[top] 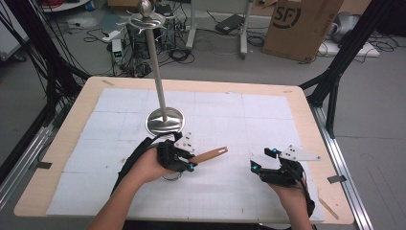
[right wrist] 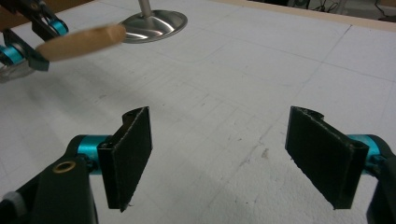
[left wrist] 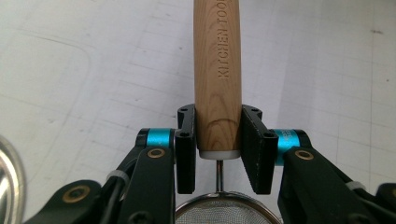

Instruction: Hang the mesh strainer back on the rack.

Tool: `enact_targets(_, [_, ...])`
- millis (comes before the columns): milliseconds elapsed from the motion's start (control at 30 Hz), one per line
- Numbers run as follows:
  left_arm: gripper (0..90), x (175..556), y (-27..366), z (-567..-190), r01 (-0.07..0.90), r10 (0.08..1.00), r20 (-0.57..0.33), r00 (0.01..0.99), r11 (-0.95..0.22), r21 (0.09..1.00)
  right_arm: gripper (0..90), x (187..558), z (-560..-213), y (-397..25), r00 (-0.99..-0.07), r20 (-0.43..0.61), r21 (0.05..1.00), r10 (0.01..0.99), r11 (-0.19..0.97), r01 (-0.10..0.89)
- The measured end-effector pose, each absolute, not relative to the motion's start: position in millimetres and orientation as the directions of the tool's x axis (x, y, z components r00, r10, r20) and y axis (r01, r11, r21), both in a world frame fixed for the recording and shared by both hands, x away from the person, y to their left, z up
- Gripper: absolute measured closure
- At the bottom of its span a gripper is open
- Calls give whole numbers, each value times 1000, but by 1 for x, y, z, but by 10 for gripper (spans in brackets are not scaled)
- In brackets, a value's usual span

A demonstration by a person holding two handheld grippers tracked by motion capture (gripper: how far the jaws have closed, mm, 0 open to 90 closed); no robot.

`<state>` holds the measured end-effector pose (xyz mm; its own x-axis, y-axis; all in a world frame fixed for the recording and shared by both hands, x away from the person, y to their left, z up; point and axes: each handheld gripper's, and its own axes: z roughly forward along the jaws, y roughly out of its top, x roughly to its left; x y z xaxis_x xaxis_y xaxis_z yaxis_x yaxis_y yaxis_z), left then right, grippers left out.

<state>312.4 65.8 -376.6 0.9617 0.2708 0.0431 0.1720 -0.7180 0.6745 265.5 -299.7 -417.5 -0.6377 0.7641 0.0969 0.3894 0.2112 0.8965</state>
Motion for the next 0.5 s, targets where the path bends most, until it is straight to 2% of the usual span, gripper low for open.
enact_targets(500, [691,310,124,-348,175,349,19,937,-517,838,220,266,-419,-299,-636,99,892,765,215,398])
